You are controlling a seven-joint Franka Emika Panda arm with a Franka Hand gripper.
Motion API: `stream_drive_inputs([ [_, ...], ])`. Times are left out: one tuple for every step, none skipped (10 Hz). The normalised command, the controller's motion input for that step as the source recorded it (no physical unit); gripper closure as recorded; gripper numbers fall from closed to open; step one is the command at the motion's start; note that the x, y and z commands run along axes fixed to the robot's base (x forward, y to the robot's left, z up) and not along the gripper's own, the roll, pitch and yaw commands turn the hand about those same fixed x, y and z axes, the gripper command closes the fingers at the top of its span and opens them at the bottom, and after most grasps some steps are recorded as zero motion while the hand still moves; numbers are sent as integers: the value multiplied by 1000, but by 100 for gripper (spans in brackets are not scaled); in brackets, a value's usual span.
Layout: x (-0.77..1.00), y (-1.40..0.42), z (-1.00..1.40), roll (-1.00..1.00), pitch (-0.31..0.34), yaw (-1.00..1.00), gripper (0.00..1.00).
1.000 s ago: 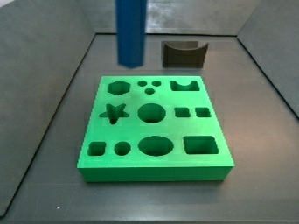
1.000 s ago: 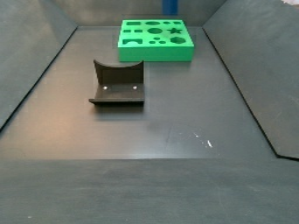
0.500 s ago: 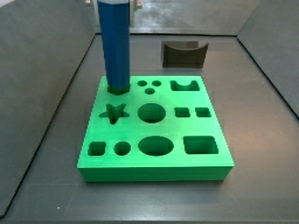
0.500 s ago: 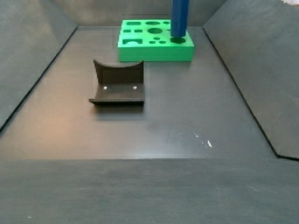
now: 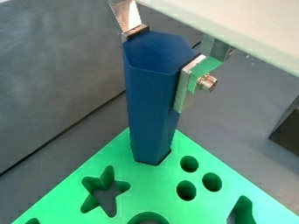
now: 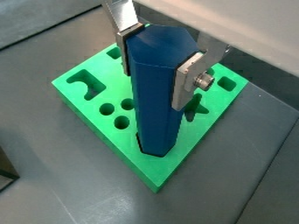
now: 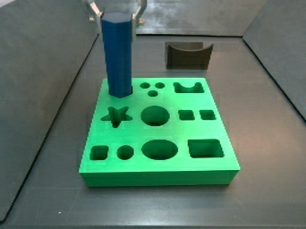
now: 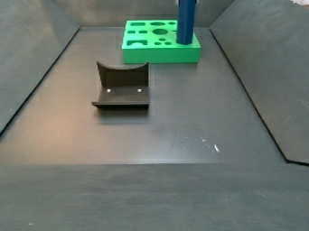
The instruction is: Insert the hexagon object.
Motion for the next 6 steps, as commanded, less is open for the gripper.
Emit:
stream_drive_inputs([
  [71, 0, -366, 39, -43, 40, 100],
  [66, -37, -503, 61, -141, 34, 100],
  [80, -86, -506, 107, -170, 6, 100],
  [69, -117, -497, 143, -207, 0, 100],
  [114, -140, -494, 150, -211, 0, 100],
  [103, -189, -463, 197, -214, 0, 100],
])
